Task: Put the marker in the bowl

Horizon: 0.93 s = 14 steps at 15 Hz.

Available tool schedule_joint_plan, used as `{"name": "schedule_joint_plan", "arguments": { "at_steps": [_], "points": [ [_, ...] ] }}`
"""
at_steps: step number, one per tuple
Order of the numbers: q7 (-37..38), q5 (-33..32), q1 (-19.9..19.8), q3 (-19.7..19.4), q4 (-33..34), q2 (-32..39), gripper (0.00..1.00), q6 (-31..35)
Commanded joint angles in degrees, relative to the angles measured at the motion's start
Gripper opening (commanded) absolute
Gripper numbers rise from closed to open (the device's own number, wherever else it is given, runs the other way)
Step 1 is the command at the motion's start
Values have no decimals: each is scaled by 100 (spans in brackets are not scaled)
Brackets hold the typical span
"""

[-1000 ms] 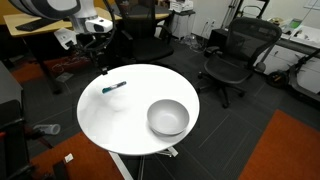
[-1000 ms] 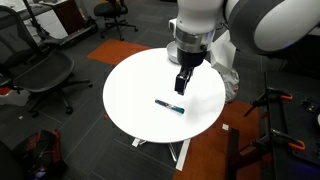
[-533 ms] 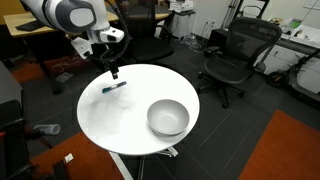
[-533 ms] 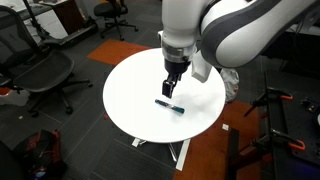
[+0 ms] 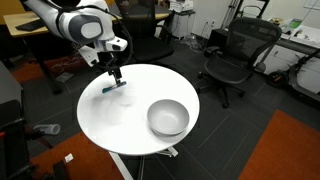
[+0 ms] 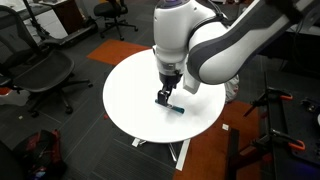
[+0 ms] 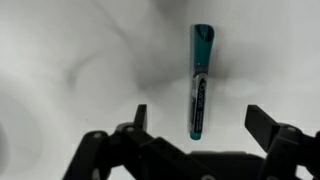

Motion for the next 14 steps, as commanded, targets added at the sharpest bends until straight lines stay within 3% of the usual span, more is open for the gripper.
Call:
{"name": "schedule_joint_plan", "arguments": {
  "at_steps": [1, 9, 10, 11, 14],
  "points": [
    [-9, 198, 149, -132, 246, 315, 100, 91],
    [-64, 466, 129, -145, 554, 741, 100, 81],
    [-76, 488, 128, -141, 582, 777, 97, 82],
    [-81, 494, 132, -142, 606, 809, 74, 90],
    [-75, 507, 140, -149, 660, 875, 62, 85]
  ]
}}
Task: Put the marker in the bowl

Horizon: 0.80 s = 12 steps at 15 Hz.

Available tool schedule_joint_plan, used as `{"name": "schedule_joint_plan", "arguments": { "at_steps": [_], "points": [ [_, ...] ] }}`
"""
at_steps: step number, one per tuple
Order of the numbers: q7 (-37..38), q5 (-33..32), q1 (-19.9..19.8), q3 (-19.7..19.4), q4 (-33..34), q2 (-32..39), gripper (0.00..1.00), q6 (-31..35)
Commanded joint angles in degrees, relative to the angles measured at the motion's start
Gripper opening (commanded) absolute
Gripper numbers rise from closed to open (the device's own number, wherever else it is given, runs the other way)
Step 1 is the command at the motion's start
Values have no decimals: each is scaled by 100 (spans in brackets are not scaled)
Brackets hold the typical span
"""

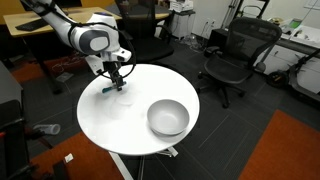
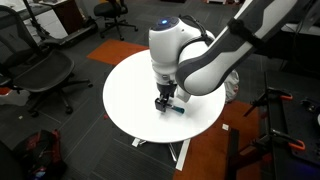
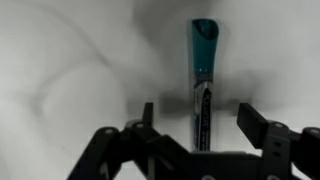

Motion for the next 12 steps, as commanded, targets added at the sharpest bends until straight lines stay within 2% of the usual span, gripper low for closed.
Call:
{"name": "schedule_joint_plan", "arguments": {
  "at_steps": [1, 7, 8, 9, 10, 12],
  "points": [
    [-67, 162, 106, -90, 142, 108, 53, 45],
    [-54, 171, 129, -94, 194, 106, 6, 37],
    [-55, 176, 128, -89, 181, 82, 1, 21],
    [-46, 178, 129, -97, 149, 16, 0, -28],
    [-62, 197, 110, -82, 113, -57, 5, -87],
    [-51, 174, 117, -124, -5, -301, 5, -222]
  ]
}}
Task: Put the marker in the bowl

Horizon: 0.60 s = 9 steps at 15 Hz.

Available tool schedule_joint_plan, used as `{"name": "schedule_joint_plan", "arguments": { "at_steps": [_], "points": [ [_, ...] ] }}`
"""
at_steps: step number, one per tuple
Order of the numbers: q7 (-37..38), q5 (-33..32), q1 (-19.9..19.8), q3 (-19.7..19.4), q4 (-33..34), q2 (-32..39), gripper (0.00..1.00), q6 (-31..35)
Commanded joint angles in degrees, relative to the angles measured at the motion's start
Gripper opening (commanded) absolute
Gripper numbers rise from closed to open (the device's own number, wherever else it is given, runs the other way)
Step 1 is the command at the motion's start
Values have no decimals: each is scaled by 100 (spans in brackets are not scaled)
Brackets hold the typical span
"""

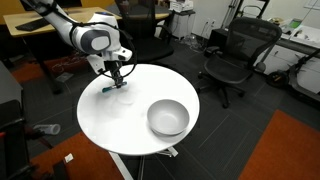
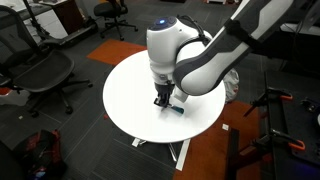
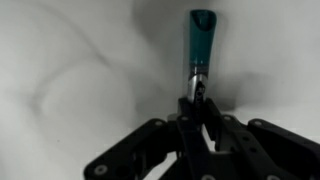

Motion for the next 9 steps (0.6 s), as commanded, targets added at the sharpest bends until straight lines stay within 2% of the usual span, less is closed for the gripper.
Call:
{"name": "schedule_joint_plan", "arguments": {
  "at_steps": [1, 5, 9],
  "points": [
    [-49, 100, 101, -169, -207, -515, 5, -239],
    [-62, -104, 81, -422, -266, -1027, 5, -491],
    [-155, -408, -99, -732, -227, -1475, 5, -790]
  ]
}}
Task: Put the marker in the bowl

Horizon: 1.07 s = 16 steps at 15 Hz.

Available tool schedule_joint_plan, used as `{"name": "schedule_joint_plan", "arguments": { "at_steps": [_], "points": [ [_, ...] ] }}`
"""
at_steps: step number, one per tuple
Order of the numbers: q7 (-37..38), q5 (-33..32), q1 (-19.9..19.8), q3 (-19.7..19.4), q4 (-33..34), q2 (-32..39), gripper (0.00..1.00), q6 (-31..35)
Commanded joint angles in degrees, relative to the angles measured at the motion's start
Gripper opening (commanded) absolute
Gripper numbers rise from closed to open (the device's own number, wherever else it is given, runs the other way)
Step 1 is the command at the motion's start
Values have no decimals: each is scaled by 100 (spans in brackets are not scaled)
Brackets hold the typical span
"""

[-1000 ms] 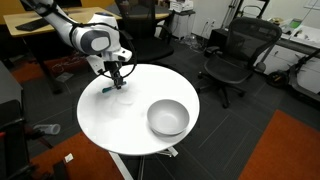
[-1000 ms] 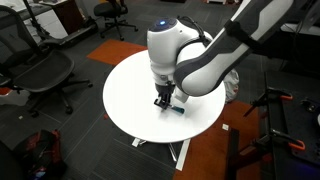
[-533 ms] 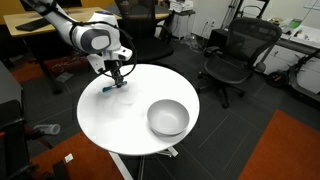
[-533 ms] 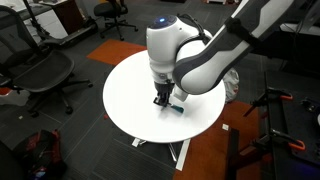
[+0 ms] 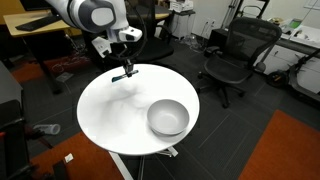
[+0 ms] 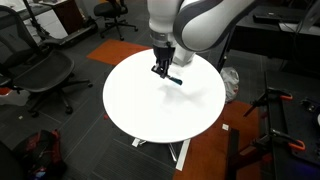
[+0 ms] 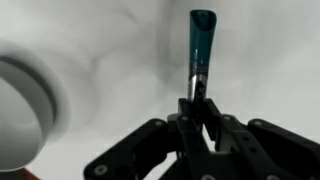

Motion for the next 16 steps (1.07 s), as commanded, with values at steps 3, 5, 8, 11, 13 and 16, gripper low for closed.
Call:
{"name": "schedule_joint_plan", "arguments": {
  "at_steps": [3, 5, 8, 11, 13, 16],
  "points": [
    [-204, -348, -285, -362, -106, -651, 5, -319],
    [-364, -319, -482, -428, -17, -696, 5, -394],
    [-754, -279, -817, -485, 168, -650, 5, -500],
    [-1189, -213, -1143, -501, 350, -613, 5, -558],
    [-1536, -126, -1368, -466, 525, -545, 5, -605],
    [-2036, 8, -1643, -401, 840, -369, 5, -722]
  ]
}}
